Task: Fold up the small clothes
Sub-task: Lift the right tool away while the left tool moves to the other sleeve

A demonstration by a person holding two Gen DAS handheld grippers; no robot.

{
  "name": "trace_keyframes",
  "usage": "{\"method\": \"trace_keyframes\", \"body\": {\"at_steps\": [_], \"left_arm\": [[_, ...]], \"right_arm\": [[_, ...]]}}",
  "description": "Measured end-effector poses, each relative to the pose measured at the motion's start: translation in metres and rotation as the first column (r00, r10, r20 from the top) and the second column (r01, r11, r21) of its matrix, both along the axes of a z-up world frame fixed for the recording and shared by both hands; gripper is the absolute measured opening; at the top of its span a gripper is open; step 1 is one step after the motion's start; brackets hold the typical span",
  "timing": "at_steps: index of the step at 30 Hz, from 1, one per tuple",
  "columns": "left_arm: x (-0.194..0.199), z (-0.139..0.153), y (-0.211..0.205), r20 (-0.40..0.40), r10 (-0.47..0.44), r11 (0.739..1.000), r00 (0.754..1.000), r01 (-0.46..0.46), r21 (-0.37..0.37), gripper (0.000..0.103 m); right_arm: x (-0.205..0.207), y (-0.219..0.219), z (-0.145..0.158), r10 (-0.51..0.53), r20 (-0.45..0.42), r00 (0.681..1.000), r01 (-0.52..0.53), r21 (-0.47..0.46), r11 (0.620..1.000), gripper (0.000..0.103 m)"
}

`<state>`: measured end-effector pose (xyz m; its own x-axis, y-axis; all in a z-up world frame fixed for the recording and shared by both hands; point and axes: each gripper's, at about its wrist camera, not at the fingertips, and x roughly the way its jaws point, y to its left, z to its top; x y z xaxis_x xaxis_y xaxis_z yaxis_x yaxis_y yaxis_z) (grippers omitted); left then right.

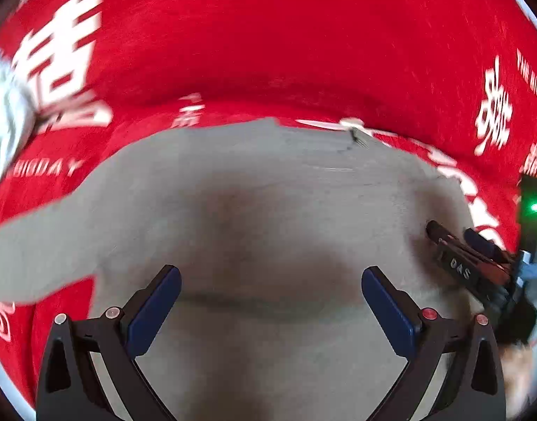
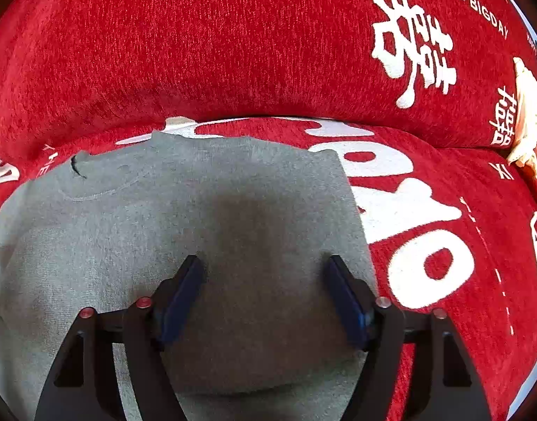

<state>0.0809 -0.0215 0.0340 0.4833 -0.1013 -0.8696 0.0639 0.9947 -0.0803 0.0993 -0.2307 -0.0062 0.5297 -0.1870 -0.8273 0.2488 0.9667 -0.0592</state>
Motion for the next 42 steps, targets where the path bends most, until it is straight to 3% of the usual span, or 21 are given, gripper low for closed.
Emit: {"method": "trace_keyframes", "body": {"at_steps": [5,7,11,15,19,21,24,29,30,32,34,37,38,41,42], "left_arm": [[0.022,-0.035,-0.035,-0.048,-0.014,0.992,0.999,0.020,0.121,0.103],[0.017,-0.038,-0.029,-0.008,-0.001,0.995,1.000,0.002,0.104,0.103],[0.007,-0.036,-0.009,0.016,0.025,0.989,1.000,-0.027,0.145,0.103],[0.005,-0.037,0.027,0.002,0.096,0.991,0.995,-0.096,0.095,0.103],[0.002,-0.038,0.031,0.005,0.095,0.990,0.995,-0.095,0.104,0.103],[-0.001,-0.034,0.032,0.000,0.100,0.990,0.995,-0.100,0.103,0.103],[-0.017,-0.024,0.044,0.017,0.118,0.991,0.993,-0.119,0.057,0.103],[-0.043,-0.021,0.105,0.001,0.248,0.968,0.969,-0.248,-0.034,0.103],[-0.047,-0.022,0.118,-0.001,0.282,0.959,0.959,-0.281,-0.044,0.103],[-0.062,-0.022,0.160,0.000,0.390,0.919,0.921,-0.389,-0.065,0.103],[-0.077,-0.023,0.205,-0.002,0.503,0.861,0.864,-0.502,-0.079,0.103],[-0.104,-0.026,0.282,-0.007,0.688,0.722,0.726,-0.686,-0.090,0.103],[-0.116,-0.029,0.316,-0.020,0.757,0.648,0.653,-0.755,-0.103,0.103],[-0.141,-0.040,0.384,-0.056,0.861,0.495,0.505,-0.859,-0.132,0.103],[-0.148,-0.044,0.398,-0.068,0.872,0.472,0.484,-0.870,-0.143,0.101]], "right_arm": [[-0.005,-0.006,-0.003,0.005,0.023,1.000,-0.006,0.028,1.000,0.079],[-0.006,-0.006,-0.004,0.008,0.027,1.000,-0.009,0.034,0.999,0.080],[-0.005,-0.007,-0.006,0.010,0.028,1.000,-0.011,0.031,0.999,0.081],[-0.013,0.007,0.001,0.017,0.040,0.999,-0.017,-0.017,1.000,0.081],[-0.023,0.037,-0.006,0.111,0.023,0.994,-0.111,0.020,0.994,0.081],[-0.023,0.046,-0.009,0.120,0.009,0.993,-0.120,-0.033,0.992,0.081],[-0.033,0.048,0.002,0.107,0.043,0.993,-0.107,-0.003,0.994,0.081],[-0.052,0.069,-0.006,0.143,0.060,0.988,-0.148,0.089,0.985,0.081],[-0.055,0.076,-0.010,0.147,0.061,0.987,-0.150,0.049,0.987,0.082],[-0.057,0.090,-0.009,0.173,0.065,0.983,-0.171,-0.022,0.985,0.082],[-0.055,0.092,-0.011,0.179,0.056,0.982,-0.178,-0.032,0.984,0.083],[-0.056,0.087,-0.012,0.174,0.064,0.983,-0.174,0.001,0.985,0.083],[-0.057,0.088,-0.012,0.174,0.065,0.983,-0.175,-0.002,0.985,0.083],[-0.057,0.092,-0.012,0.174,0.062,0.983,-0.173,-0.022,0.985,0.083],[-0.057,0.094,-0.013,0.171,0.061,0.983,-0.169,-0.030,0.985,0.085]]}}
